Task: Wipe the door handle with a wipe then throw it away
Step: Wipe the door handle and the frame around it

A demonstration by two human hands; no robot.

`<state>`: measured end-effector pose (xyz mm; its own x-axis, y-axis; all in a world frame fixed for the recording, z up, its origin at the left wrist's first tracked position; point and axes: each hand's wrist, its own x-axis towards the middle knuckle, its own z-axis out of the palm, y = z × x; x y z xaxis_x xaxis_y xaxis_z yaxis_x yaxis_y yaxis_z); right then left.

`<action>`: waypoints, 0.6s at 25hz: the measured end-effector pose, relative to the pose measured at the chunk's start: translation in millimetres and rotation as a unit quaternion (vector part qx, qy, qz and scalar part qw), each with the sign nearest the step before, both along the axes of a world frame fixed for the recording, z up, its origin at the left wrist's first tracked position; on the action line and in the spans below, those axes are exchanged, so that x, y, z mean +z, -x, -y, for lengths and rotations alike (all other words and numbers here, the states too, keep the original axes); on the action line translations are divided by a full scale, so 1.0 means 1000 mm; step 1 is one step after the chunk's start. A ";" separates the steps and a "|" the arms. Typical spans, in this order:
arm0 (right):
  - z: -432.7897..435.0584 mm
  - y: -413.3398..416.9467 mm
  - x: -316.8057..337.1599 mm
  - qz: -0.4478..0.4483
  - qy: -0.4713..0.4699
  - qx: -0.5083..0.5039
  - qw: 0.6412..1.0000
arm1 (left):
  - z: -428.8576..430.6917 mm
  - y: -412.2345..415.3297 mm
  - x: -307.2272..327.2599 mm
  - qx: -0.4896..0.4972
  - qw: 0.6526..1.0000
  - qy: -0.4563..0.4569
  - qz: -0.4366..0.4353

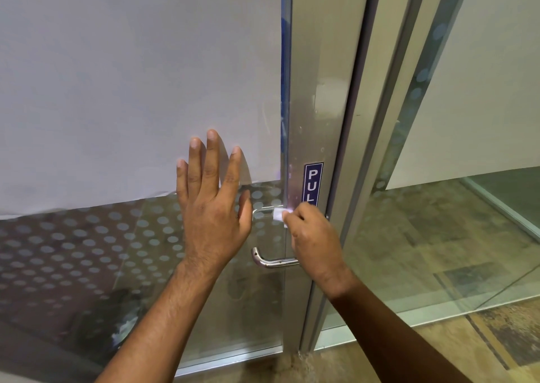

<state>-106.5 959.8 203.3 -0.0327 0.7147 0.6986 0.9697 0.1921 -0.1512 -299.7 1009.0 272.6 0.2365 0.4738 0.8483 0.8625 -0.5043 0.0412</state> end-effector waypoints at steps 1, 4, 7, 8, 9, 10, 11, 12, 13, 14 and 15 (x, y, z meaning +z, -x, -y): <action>0.002 0.000 -0.006 -0.003 0.015 0.002 1.000 | 0.000 0.000 0.000 -0.001 1.000 -0.001 0.000; 0.000 -0.001 0.005 0.006 0.007 0.010 1.000 | 0.001 0.000 -0.001 -0.002 1.000 0.000 0.001; -0.012 -0.008 0.044 0.001 -0.074 0.002 0.997 | 0.001 -0.001 0.000 -0.001 1.000 0.002 0.003; -0.015 -0.009 0.056 -0.006 -0.102 -0.006 0.995 | 0.001 -0.001 0.000 -0.001 1.000 0.002 0.005; -0.016 -0.009 0.064 -0.012 -0.121 -0.013 0.993 | 0.002 -0.001 0.000 0.000 1.000 0.001 0.007; -0.017 -0.007 0.067 -0.015 -0.128 -0.018 0.991 | 0.002 -0.001 0.000 -0.001 1.000 0.001 0.007; -0.016 -0.006 0.066 -0.015 -0.128 -0.019 0.991 | 0.001 -0.001 0.000 -0.001 1.000 -0.001 0.007; -0.015 -0.005 0.061 -0.013 -0.122 -0.018 0.992 | 0.001 -0.001 0.000 -0.001 1.000 -0.003 0.005; -0.012 -0.005 0.053 -0.009 -0.112 -0.016 0.994 | 0.000 -0.001 -0.001 0.001 1.000 -0.004 0.003; -0.010 -0.004 0.042 -0.006 -0.099 -0.016 0.995 | 0.000 -0.001 -0.001 0.003 1.000 -0.005 0.001; -0.008 -0.004 0.032 -0.004 -0.085 -0.018 0.996 | -0.001 -0.001 -0.001 0.004 1.000 -0.006 0.000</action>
<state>-102.8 967.7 235.8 -0.0032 0.5870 0.8095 0.9751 0.1812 -0.1276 -298.9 1009.8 271.4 0.2333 0.4662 0.8534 0.8664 -0.4982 0.0353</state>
